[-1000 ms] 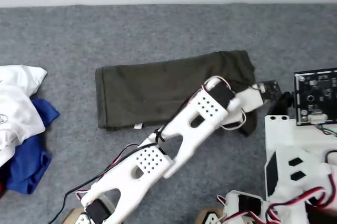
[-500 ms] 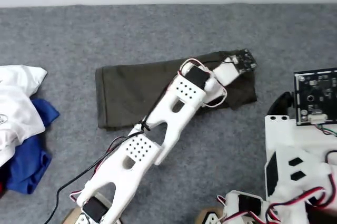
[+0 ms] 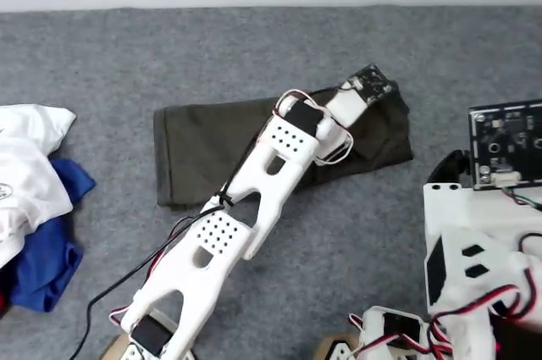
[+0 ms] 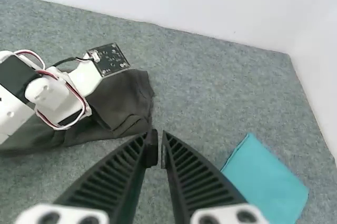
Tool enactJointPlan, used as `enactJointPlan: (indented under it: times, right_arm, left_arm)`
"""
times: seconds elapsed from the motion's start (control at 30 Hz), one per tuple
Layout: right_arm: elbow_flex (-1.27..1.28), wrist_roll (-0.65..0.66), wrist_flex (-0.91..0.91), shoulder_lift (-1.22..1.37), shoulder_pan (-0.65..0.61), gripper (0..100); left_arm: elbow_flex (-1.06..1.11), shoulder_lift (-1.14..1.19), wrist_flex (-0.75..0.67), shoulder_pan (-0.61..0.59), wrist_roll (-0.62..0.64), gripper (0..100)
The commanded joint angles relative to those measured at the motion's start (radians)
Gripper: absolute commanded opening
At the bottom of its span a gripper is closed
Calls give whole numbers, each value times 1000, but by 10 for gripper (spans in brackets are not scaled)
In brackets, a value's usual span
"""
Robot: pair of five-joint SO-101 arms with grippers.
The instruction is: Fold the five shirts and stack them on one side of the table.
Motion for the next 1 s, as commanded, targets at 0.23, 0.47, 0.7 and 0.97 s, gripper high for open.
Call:
enactJointPlan:
  times: [0.23, 0.47, 0.7, 0.97]
  right_arm:
    - [3, -3, 39, -2, 13, 26]
    - [3, -3, 39, -2, 13, 26]
    - [3, -3, 39, -2, 13, 26]
    - [3, -3, 41, -2, 13, 27]
  left_arm:
    - [-22, -20, -26, -64, 14, 133]
    - [-22, -23, -20, -104, 15, 89]
    - [-114, -28, 48, -35, 15, 92]
    - [-302, -78, 204, -41, 14, 91]
